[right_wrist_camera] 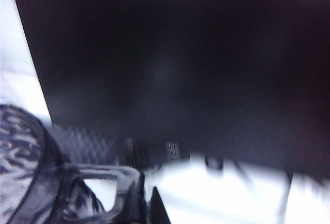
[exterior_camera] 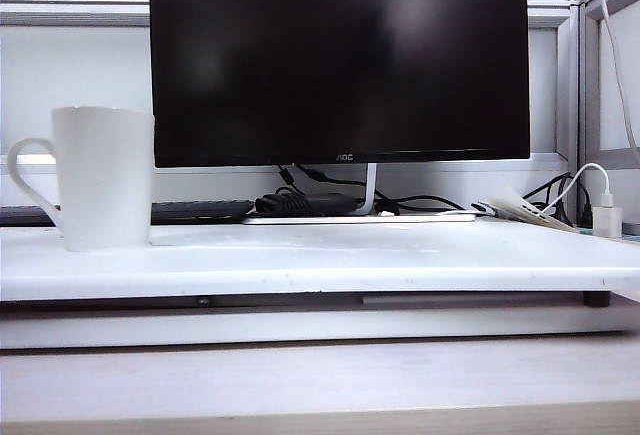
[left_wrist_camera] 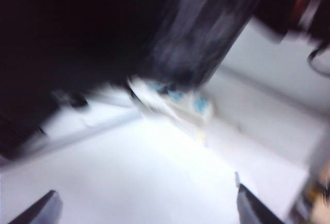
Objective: Carefully pick up the black cup and pour some water from the black cup into the white cup.
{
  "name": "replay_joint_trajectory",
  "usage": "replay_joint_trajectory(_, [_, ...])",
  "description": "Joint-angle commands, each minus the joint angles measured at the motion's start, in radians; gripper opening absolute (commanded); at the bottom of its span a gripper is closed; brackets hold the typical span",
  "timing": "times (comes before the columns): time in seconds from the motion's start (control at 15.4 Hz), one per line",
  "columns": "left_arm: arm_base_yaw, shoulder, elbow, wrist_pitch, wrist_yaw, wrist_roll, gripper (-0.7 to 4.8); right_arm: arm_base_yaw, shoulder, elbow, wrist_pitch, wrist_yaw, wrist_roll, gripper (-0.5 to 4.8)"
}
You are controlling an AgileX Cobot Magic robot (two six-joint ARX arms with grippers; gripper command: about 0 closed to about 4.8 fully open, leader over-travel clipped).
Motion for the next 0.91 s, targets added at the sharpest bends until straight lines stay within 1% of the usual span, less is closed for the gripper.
replay_joint_trajectory(0.06, [-0.024, 0.107, 0.001, 0.035, -0.015, 0.030, 4.79, -0.003, -0.030, -0.217, 0.148, 0.064, 0.103, -0.01])
replay_joint_trajectory(0.19, [-0.024, 0.164, 0.001, 0.077, -0.013, 0.031, 4.79, -0.019, -0.005, -0.297, 0.220, 0.064, 0.141, -0.01])
replay_joint_trajectory(0.26, [-0.024, 0.210, 0.001, 0.111, 0.018, 0.030, 4.79, -0.040, 0.029, -0.316, 0.227, 0.054, 0.145, -0.01])
replay_joint_trajectory(0.45, [-0.025, 0.302, 0.001, 0.159, 0.036, 0.030, 4.79, -0.069, 0.129, -0.316, 0.283, 0.024, 0.160, -0.01])
replay_joint_trajectory(0.58, [-0.025, 0.354, 0.001, 0.155, 0.053, 0.029, 4.79, -0.080, 0.218, -0.316, 0.346, -0.011, 0.174, -0.01])
replay_joint_trajectory(0.78, [-0.021, 0.361, 0.001, 0.150, 0.048, 0.037, 4.79, -0.080, 0.352, -0.316, 0.400, -0.018, 0.174, -0.01])
replay_joint_trajectory(0.91, [-0.021, 0.362, 0.000, 0.132, 0.034, 0.051, 4.79, -0.080, 0.412, -0.316, 0.472, -0.037, 0.174, -0.01])
